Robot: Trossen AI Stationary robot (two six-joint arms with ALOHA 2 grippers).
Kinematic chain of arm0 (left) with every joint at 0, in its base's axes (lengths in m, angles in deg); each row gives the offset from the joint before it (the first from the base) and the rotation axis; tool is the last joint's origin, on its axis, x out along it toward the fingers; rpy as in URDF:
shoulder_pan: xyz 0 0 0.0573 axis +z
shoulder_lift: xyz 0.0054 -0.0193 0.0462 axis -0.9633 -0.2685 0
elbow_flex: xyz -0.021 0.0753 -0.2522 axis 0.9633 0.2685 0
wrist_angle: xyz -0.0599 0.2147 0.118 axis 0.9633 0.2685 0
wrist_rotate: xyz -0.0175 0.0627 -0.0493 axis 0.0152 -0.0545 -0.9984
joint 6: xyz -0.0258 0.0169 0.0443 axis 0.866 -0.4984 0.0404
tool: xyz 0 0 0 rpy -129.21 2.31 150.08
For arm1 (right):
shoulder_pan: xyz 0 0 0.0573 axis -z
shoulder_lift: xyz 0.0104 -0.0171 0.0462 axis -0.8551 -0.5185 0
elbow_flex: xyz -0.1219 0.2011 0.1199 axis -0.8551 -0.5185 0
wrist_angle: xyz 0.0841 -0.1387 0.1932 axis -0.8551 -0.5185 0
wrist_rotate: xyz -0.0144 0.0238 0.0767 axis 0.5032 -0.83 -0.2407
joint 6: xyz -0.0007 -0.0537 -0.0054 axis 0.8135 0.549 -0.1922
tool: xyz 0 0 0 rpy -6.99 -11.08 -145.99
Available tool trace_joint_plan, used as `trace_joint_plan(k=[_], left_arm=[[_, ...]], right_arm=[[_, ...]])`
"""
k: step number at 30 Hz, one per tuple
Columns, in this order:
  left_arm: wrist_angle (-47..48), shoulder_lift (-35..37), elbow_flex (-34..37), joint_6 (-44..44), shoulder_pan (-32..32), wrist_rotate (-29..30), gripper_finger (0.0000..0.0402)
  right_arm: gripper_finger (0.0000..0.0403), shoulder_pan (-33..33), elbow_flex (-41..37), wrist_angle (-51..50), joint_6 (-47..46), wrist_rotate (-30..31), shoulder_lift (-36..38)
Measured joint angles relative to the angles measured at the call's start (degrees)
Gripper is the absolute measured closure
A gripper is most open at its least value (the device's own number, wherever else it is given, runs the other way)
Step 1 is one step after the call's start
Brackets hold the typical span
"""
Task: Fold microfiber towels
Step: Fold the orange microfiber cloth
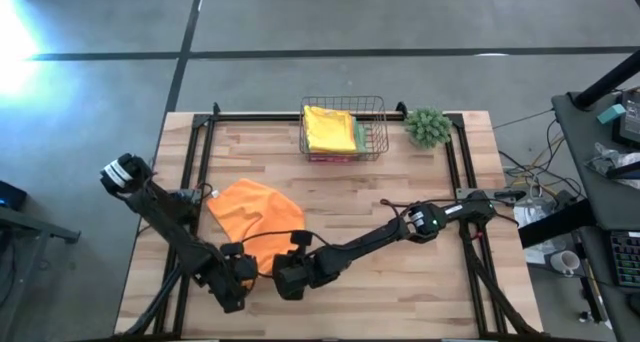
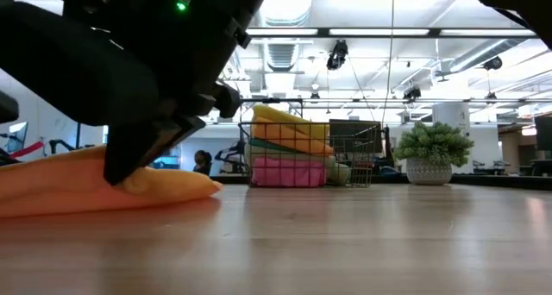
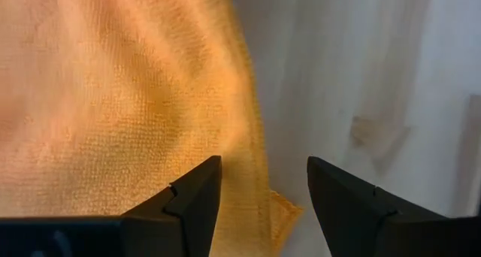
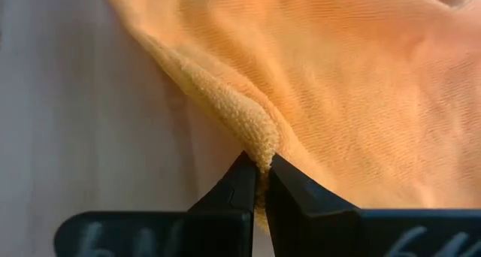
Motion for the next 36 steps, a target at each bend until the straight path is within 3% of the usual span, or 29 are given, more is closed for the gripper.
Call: trace_joint_plan(k=[14, 23, 36], left_arm=[[6.6, -4.1, -1.6, 5.7, -2.2, 4.2, 0.0221], [8.0, -3.7, -1.9, 6.8, -2.8, 5.0, 0.0276], [8.9, -3.7, -1.1, 6.9, -2.8, 3.8, 0.0302]], right_arm=[[0.0394, -0.3, 2.3, -5.0, -2.0, -2.0, 0.3], [0.0394, -0.7, 3.0, -6.1, -2.3, -3.1, 0.7], [0.0394, -1.3, 3.0, -6.0, -3.1, -3.1, 2.9]])
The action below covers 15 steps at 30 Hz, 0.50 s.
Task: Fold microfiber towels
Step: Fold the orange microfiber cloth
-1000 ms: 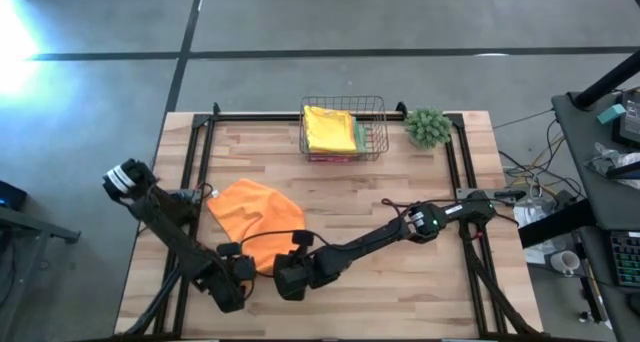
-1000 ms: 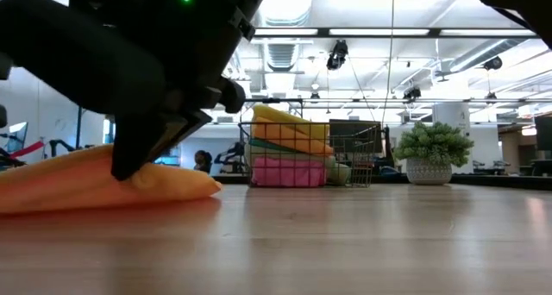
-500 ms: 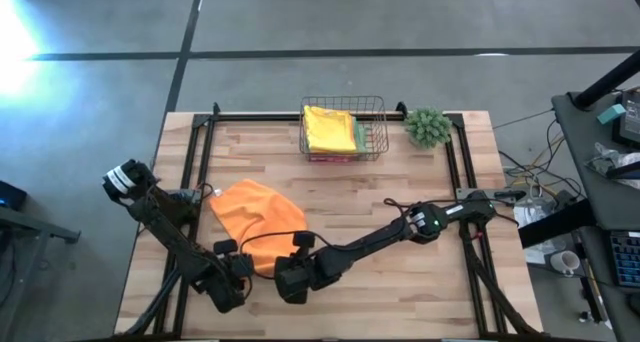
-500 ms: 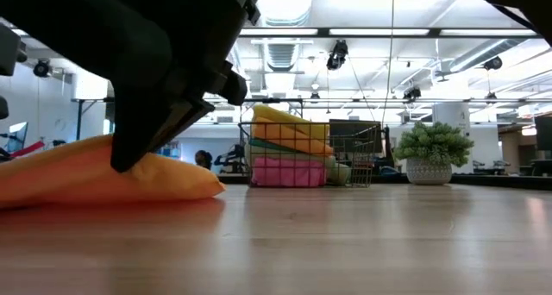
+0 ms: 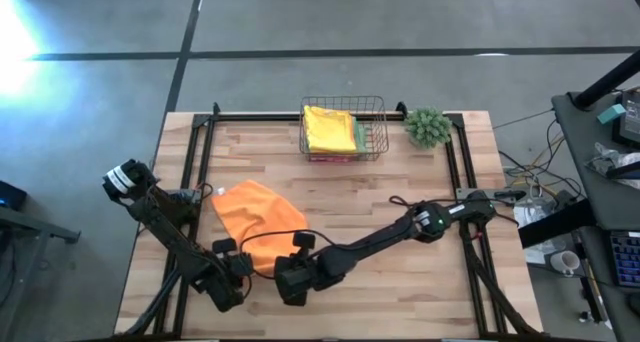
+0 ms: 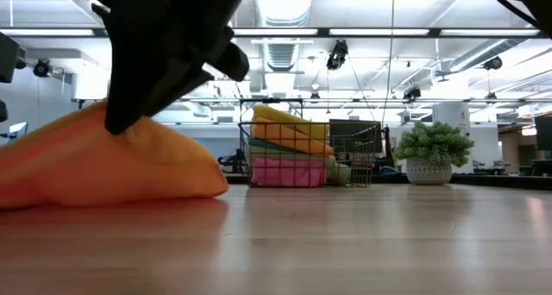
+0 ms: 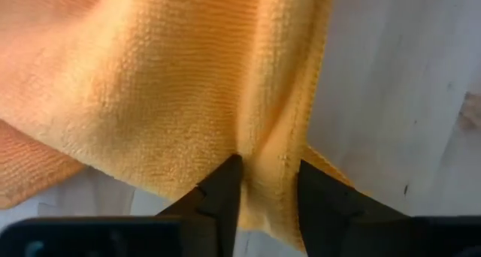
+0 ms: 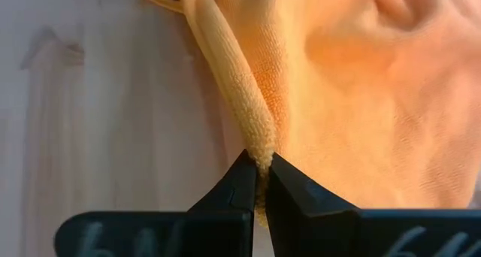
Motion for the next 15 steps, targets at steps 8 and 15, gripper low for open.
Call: trace_joint_plan(k=[8, 15], left_arm=[[0.1, 0.0, -0.5, -3.1, 0.0, 1.0, 0.0395], [5.0, 1.8, -5.4, -6.3, 0.0, -0.2, 0.0400]], right_arm=[[0.0394, -0.2, 0.0, -0.3, 0.0, -1.3, 0.5], [0.0394, -0.3, 0.0, -5.2, -0.5, -1.9, 2.0]])
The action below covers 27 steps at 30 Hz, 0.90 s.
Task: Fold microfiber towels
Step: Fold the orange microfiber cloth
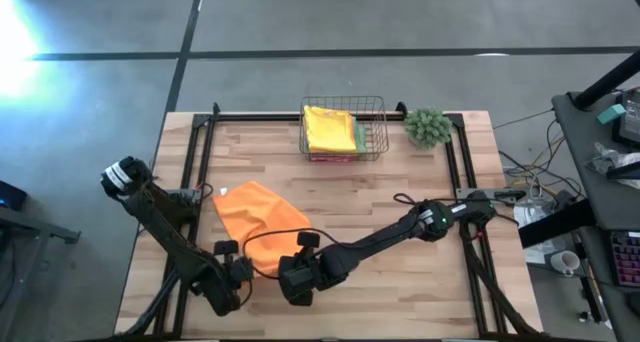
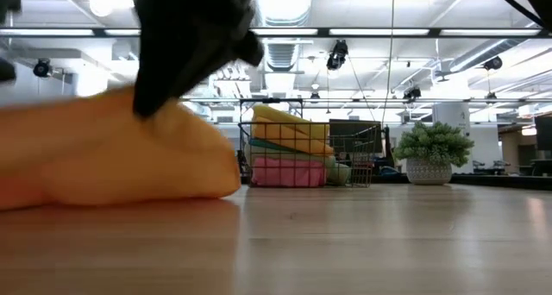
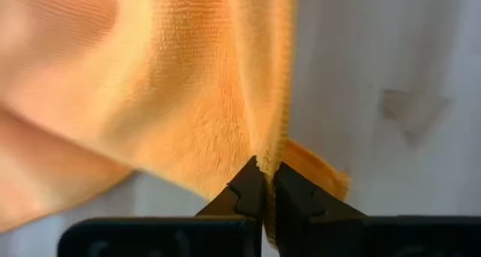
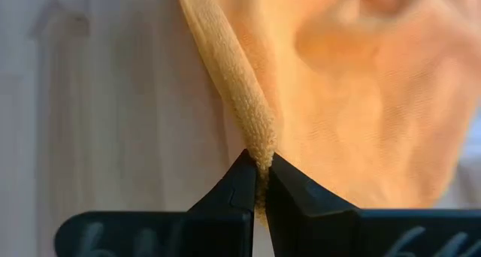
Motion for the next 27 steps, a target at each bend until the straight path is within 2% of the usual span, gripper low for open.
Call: trace_joint_plan(k=[7, 17, 27], left_arm=[[16.7, 4.0, -11.4, -6.6, 0.1, 0.0, 0.0401], [32.8, 7.6, -24.9, -13.5, 2.3, 0.1, 0.0401], [45.3, 7.6, -37.7, -22.6, 7.4, 2.9, 0.0401]], right_arm=[[0.0394, -0.5, 0.0, -3.9, -2.2, 0.0, 4.6], [0.0394, -0.7, 0.0, -4.8, -3.1, -0.3, 13.2], [0.0394, -0.7, 0.0, -5.1, -6.1, -7.1, 21.5]])
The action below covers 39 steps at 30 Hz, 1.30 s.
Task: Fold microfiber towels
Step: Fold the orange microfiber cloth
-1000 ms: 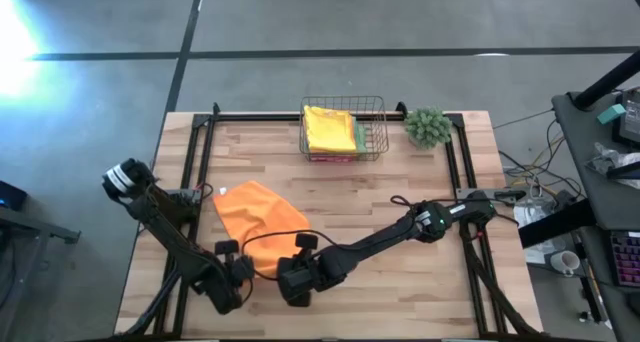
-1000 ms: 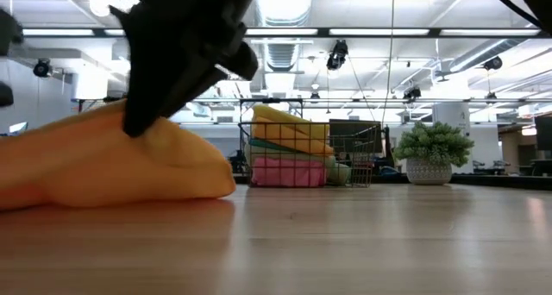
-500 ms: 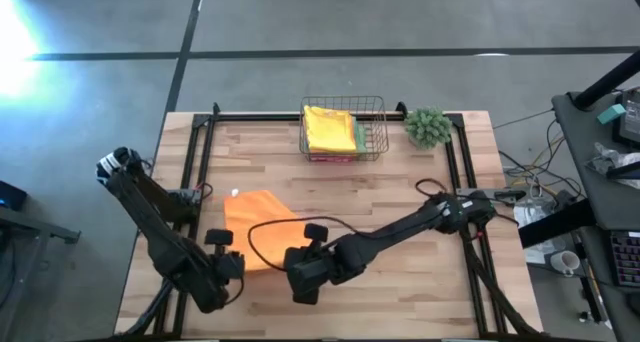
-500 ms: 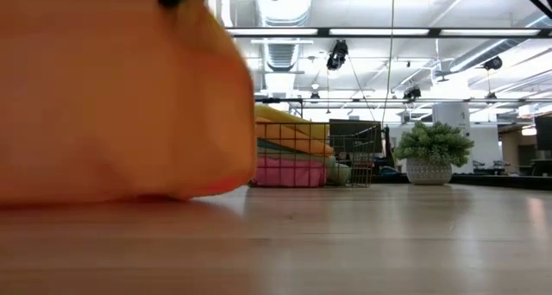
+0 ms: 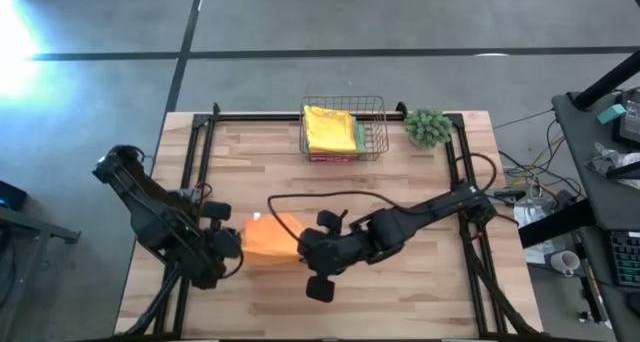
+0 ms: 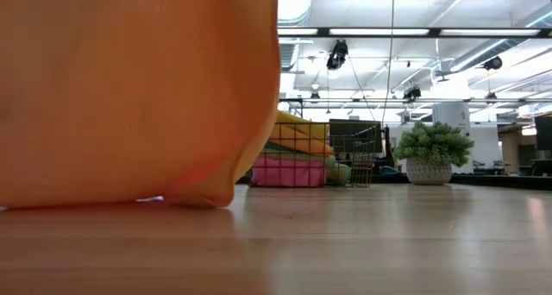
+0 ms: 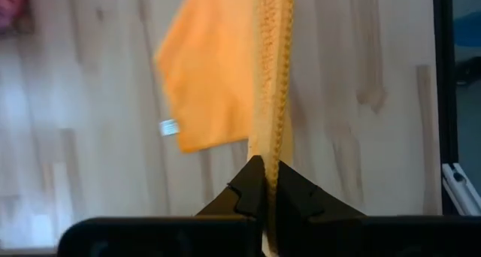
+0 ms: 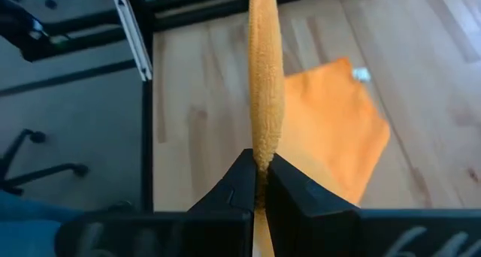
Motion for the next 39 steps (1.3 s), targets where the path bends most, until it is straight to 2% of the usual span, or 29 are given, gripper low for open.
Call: trace_joint_plan(k=[7, 12, 19, 23, 27, 29, 32, 35, 36, 37, 39], left_arm=[[2.8, 0.0, -7.3, -8.5, 3.7, 4.3, 0.0401], [2.8, 0.0, -12.6, -15.5, 7.6, 7.1, 0.0401], [2.8, 0.0, -18.5, -23.4, 11.9, 9.1, 0.0401], [2.8, 0.0, -20.1, -25.4, 13.5, 9.2, 0.0401], [2.8, 0.0, -21.0, -28.4, 14.5, 9.5, 0.0401], [2.8, 0.0, -21.3, -30.5, 15.3, 11.1, 0.0401], [2.8, 0.0, -21.7, -34.0, 17.0, 16.1, 0.0401], [2.8, 0.2, -21.9, -36.8, 18.6, 23.0, 0.0401], [2.7, 0.4, -22.0, -37.4, 19.2, 24.3, 0.0401], [2.8, 0.7, -22.1, -38.2, 19.9, 24.6, 0.0401], [2.8, 1.1, -22.2, -38.8, 21.3, 24.7, 0.0401]], right_arm=[[0.0394, 0.6, 0.0, 0.2, -0.3, -3.4, 3.2], [0.0394, 1.9, 0.0, -0.1, 2.2, -3.4, 4.2], [0.0394, 3.5, 0.0, -0.4, 8.5, 2.7, 7.1], [0.0394, 4.6, 0.0, -3.2, 10.5, 1.3, 8.7], [0.0394, 5.8, 0.0, -7.5, 10.8, 3.5, 10.5], [0.0394, 6.8, 0.0, -7.9, 12.1, 3.5, 11.4], [0.0394, 8.3, 0.0, -7.9, 15.0, 7.3, 12.5], [0.0394, 10.6, 0.0, -8.0, 19.4, 2.8, 13.5], [0.0394, 11.1, 0.0, -8.1, 19.7, 3.6, 14.0], [0.0394, 11.6, 0.0, -8.5, 19.3, 5.3, 14.3], [0.0394, 13.0, 0.0, -9.9, 20.0, 3.9, 15.0]])
